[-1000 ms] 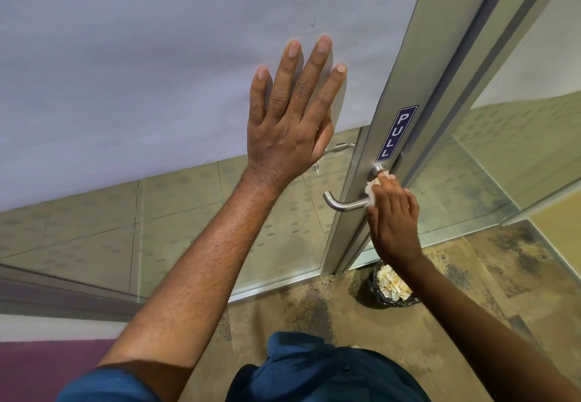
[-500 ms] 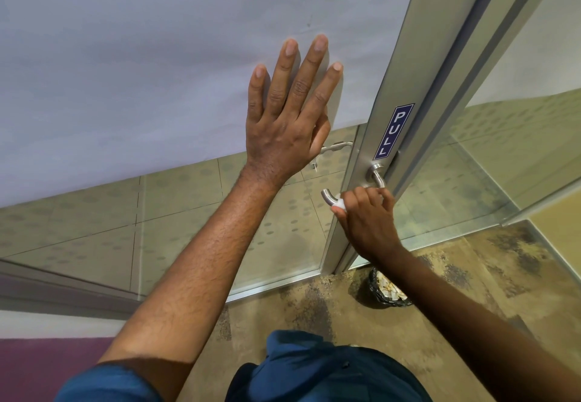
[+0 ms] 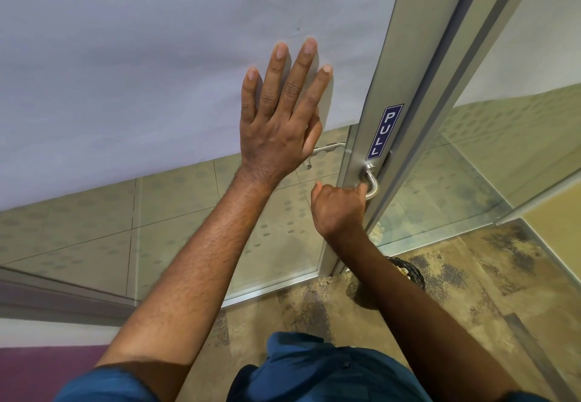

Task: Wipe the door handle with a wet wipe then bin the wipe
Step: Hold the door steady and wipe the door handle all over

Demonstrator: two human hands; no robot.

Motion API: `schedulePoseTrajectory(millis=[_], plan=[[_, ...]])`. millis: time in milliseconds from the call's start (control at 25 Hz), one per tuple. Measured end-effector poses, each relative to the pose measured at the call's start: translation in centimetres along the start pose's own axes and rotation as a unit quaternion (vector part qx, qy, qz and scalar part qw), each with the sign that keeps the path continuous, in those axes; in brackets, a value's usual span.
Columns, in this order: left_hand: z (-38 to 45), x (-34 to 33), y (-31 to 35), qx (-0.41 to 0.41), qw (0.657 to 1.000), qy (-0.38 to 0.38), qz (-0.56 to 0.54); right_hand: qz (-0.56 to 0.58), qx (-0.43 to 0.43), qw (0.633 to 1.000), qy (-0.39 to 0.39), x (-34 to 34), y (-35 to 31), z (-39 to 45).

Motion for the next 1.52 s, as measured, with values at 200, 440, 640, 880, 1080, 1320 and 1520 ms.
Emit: schedulePoseTrajectory(millis=[200,440,640,880,1080,1320,1520], plan=[[0.0,0.1,0.0,-0.002,1.000,0.000,-0.005,0.136,0.088,0.987,0.007,-1.8,3.8,-3.2],[-0.1,0.2,-0.1,-0.002,1.000,0.001,-0.011,0.192,0.115,0.972,-0.071,-2.4,10.7,-3.0],[-0.1,0.1,-0.1,-0.007,1.000,-0.001,-0.009,0.225,0.106,0.967,-0.056,-1.6,11.3,-1.4],[0.0,0.2,0.0,-0.003,1.000,0.001,-0.013,0.182,0.107,0.977,0.011,0.3,13.0,1.7],[0.0,0.3,0.0,-0.006,1.000,-0.002,-0.012,0.085,0.143,0.986,-0.019,0.1,12.6,2.1],[0.0,0.2,-0.1,-0.007,1.000,0.000,-0.016,-0.012,0.153,0.982,-0.108,1.6,11.8,2.4],[-0.2,0.2,-0.4,-0.018,1.000,-0.002,-0.022,0.036,0.131,0.978,-0.161,2.5,11.4,2.5]])
Point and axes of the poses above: each hand's wrist, its own z-axis towards the middle knuckle, its own x-axis out of the back of the hand, y = z × x, the point moved 1 cm from there along z, towards the middle knuckle, and after that the axes turned 9 degrees about -y, right-handed, at the moved point
